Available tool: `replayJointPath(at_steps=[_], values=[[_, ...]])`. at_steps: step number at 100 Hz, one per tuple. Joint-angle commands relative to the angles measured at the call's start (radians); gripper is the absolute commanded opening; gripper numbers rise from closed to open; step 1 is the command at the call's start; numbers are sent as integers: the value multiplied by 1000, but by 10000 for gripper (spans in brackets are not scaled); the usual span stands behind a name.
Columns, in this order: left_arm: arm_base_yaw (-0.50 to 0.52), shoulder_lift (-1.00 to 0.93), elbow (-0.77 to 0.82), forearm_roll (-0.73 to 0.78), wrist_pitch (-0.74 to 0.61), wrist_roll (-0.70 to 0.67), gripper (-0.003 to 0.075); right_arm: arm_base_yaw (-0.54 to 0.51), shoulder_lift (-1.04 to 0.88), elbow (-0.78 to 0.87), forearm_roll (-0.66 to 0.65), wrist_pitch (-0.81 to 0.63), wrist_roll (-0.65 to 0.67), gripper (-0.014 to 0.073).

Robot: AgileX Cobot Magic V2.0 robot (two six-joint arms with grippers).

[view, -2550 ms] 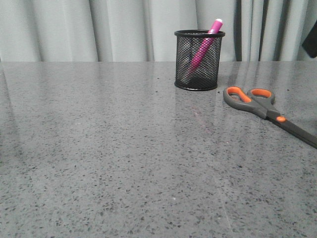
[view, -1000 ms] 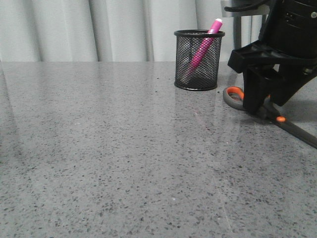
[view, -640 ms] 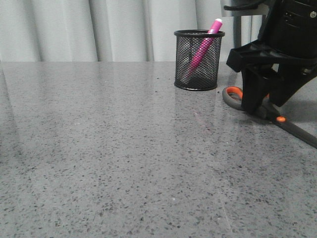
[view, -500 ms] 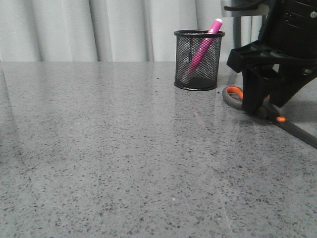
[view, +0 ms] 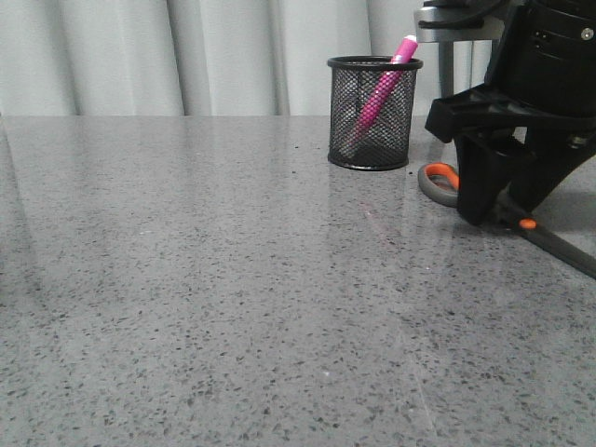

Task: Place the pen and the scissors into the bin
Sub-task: 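Grasp the grey-and-orange scissors with the right gripper and lift them upright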

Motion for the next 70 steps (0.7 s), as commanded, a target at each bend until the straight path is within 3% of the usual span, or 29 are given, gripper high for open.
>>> replayJointPath(at_steps=[1,16,23,49,70], values=[[-7,-2,-28,-41,-6,2,-19,-1,-14,-23,-3,-11,10,372],[-7,-2,-28,-41,-6,2,-19,-1,-14,-23,-3,-15,11,368],[-7,-2,-28,-41,-6,2,-19,-1,-14,-23,-3,-9,11,328],[-7,-2,-28,-41,-9,2,-19,-1,-16,-23,-6,12,11,-77],[-7,-2,-28,-41,-13,2,-19,-1,-130,-11,-10,-56,11,-71]])
